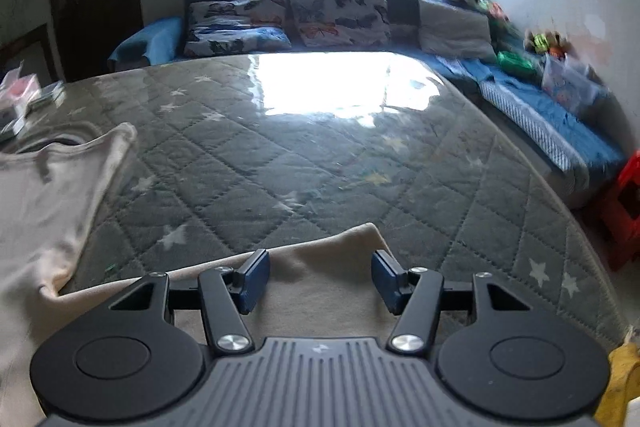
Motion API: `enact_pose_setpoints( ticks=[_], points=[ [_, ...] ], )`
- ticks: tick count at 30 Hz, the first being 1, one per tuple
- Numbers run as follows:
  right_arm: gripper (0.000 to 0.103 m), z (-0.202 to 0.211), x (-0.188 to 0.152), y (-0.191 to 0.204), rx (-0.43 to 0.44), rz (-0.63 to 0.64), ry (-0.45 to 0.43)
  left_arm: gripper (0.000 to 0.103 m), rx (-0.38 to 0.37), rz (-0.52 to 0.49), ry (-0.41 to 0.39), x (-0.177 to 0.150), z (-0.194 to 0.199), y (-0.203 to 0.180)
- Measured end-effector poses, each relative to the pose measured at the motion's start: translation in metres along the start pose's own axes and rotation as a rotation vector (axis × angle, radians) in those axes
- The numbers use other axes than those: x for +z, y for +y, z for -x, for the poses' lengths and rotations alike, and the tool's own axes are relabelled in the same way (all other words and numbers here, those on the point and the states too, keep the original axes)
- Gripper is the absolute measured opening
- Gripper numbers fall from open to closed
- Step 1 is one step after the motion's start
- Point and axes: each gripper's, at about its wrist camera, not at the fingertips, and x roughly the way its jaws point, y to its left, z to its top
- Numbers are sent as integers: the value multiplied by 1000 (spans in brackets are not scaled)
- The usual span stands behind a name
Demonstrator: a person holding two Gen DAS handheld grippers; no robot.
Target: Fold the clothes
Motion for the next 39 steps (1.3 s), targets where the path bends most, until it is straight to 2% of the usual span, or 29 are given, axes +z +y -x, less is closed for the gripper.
enact_pose_setpoints(
  ticks=[5,9,13,15,17,19,22,27,34,37,39],
  points=[
    [58,19,-3,28,76,79,-21,48,221,86,12,7,-6,44],
    [61,33,-9,57,153,147,-30,48,330,83,49,2,-20,63],
    [62,44,-14,87,228,208,-32,48,369,49,86,-4,-32,69],
    [62,49,-17,102,262,239,-32,44,389,24,103,-9,-37,71],
    [62,55,-20,116,291,277,-35,28,399,33,114,-14,-38,75],
    [68,58,-23,128,307,312,-40,16,388,70,101,-17,-34,81],
    [68,62,-28,143,328,360,-45,7,363,140,67,-18,-22,92],
    [68,59,-34,159,344,404,-34,5,393,297,-24,-20,9,118],
    [69,54,-39,163,340,422,-13,5,534,514,-118,-47,66,163],
    [70,52,-39,163,341,420,-9,5,576,558,-105,-66,78,175],
    [70,53,-39,164,339,426,-9,6,607,592,-67,-80,81,183]
  ],
)
